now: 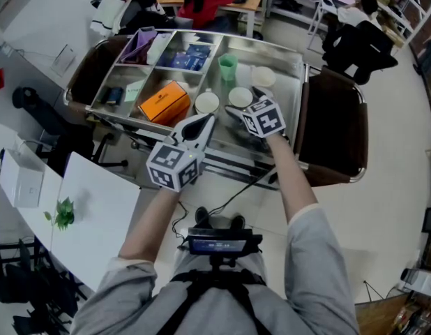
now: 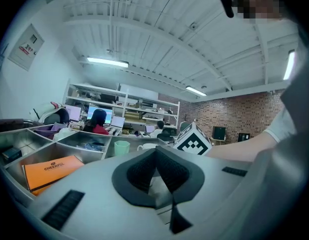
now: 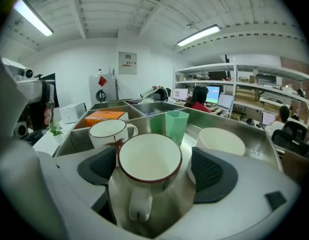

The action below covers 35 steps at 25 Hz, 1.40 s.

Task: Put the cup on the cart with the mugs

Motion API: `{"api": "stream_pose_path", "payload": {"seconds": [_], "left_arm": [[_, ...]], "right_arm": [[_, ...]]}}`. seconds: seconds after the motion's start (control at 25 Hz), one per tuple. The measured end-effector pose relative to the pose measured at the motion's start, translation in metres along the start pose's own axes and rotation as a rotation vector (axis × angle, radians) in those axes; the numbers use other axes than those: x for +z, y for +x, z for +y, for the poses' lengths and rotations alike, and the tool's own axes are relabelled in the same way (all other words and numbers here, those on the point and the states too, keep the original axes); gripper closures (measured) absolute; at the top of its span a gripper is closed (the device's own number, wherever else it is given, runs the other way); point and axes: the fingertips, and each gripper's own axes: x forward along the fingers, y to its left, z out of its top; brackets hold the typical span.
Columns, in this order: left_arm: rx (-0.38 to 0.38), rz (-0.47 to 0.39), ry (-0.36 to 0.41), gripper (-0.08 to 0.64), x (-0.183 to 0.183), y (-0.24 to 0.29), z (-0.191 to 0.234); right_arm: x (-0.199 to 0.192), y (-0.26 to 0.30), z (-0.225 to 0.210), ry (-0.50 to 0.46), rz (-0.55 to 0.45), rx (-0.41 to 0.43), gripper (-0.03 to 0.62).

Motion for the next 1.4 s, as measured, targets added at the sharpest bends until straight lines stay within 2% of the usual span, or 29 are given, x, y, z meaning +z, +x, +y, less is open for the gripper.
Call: {"api": "stream_pose_path", "payload": {"seconds": [0.44,0.68,0.84,1.0,1.08,1.2,1.4], "left_arm": [[0.030,-0.004,-0.005,0.564,-0.005,-0.005,-0.005],[0.059,-0.002,-0.005,0.563,-0.010,-0.018,-0.007],[0.085,0.010,-0.005,0.564,-0.016,-0.030,-0.011],[0.080,0.015,0.006,0.563,-0.024,-0.043,-0.018],[0.064,0.020,0.015,0.563,-0.031,-0.052,-0.024],[0.045,0.022,0.016,0.564,-0.042,-0.069,-0.027],[0.008,0.037,-0.002,0.564,-0.061,-0.101,-0.028]], "right_arm": [[0.065,-0.060,0.015,0.076,-0.204,0.003,0.130],[0.078,-0.110,0.039,0.088,-0.274,0.039,0.132],[0.073,-0.142,0.055,0.084,-0.303,0.056,0.204],[0.054,-0.161,0.069,0.100,-0.312,0.045,0.305],[0.037,-0.170,0.078,0.125,-0.309,0.028,0.344],[0.017,-0.186,0.091,0.154,-0.313,-0.001,0.439],[-0.018,-0.211,0.112,0.215,-0.299,-0.090,0.528]]}}
